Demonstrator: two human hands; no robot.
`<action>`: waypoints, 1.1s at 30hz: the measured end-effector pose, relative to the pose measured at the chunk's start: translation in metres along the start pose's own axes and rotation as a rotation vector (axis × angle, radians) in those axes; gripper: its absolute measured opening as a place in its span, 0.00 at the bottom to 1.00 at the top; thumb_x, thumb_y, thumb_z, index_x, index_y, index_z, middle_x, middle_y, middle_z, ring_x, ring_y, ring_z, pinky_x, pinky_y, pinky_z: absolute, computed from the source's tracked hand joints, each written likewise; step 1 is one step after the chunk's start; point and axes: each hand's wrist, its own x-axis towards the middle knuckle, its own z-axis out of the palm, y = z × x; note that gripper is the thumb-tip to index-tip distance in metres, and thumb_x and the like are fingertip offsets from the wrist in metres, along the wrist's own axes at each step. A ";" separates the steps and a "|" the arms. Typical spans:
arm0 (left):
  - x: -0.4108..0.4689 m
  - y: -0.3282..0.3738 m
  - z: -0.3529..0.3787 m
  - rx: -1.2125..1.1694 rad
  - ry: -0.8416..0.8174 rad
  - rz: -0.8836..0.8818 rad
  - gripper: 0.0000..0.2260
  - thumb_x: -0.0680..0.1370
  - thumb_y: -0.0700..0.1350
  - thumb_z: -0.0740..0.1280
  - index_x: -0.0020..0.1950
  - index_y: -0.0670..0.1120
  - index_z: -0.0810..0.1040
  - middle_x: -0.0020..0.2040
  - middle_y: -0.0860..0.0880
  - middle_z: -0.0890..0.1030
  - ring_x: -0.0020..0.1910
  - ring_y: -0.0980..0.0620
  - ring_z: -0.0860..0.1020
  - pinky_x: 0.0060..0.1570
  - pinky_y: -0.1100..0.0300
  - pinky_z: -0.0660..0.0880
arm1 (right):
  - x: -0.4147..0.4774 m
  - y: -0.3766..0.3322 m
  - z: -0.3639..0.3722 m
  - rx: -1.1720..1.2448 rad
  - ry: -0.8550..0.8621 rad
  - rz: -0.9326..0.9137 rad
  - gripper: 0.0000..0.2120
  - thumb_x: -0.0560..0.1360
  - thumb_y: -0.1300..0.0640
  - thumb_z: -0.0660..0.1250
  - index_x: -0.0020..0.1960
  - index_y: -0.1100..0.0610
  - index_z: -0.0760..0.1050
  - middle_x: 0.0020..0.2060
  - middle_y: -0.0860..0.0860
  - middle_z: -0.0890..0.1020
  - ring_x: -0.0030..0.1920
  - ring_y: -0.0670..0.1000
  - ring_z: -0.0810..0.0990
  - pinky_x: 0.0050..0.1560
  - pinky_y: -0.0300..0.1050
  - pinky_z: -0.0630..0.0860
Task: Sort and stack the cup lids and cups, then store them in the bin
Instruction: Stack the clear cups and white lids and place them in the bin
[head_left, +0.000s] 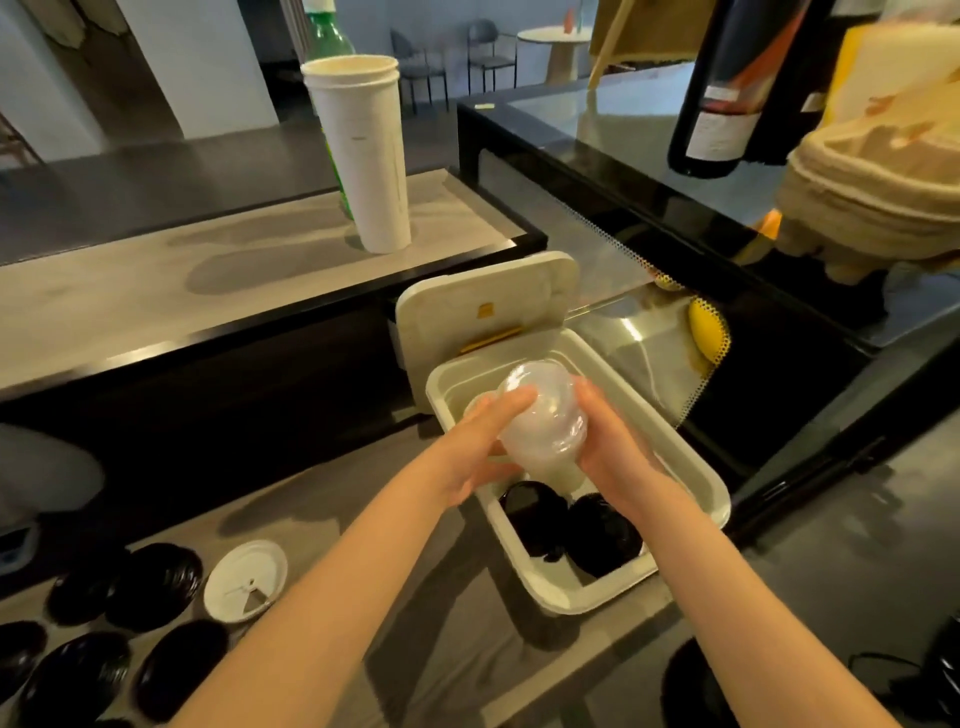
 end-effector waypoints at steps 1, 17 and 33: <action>0.004 0.001 0.004 -0.028 0.027 -0.011 0.19 0.75 0.59 0.64 0.62 0.52 0.71 0.61 0.47 0.77 0.57 0.48 0.77 0.57 0.53 0.75 | 0.003 -0.002 -0.004 -0.073 -0.009 0.001 0.25 0.76 0.39 0.56 0.68 0.49 0.70 0.63 0.52 0.77 0.62 0.52 0.76 0.63 0.52 0.73; 0.061 0.016 0.017 0.122 0.114 -0.051 0.29 0.76 0.66 0.56 0.71 0.51 0.67 0.68 0.47 0.73 0.64 0.46 0.73 0.59 0.52 0.73 | 0.037 -0.026 -0.046 -0.726 0.031 -0.170 0.41 0.63 0.57 0.79 0.69 0.48 0.61 0.59 0.44 0.68 0.59 0.46 0.70 0.54 0.39 0.68; 0.078 -0.019 -0.018 1.644 0.176 0.107 0.17 0.80 0.51 0.56 0.67 0.52 0.72 0.60 0.49 0.79 0.59 0.47 0.75 0.65 0.54 0.58 | 0.068 0.011 -0.044 -1.034 -0.001 0.132 0.43 0.65 0.50 0.77 0.72 0.47 0.56 0.65 0.52 0.69 0.62 0.54 0.71 0.51 0.43 0.68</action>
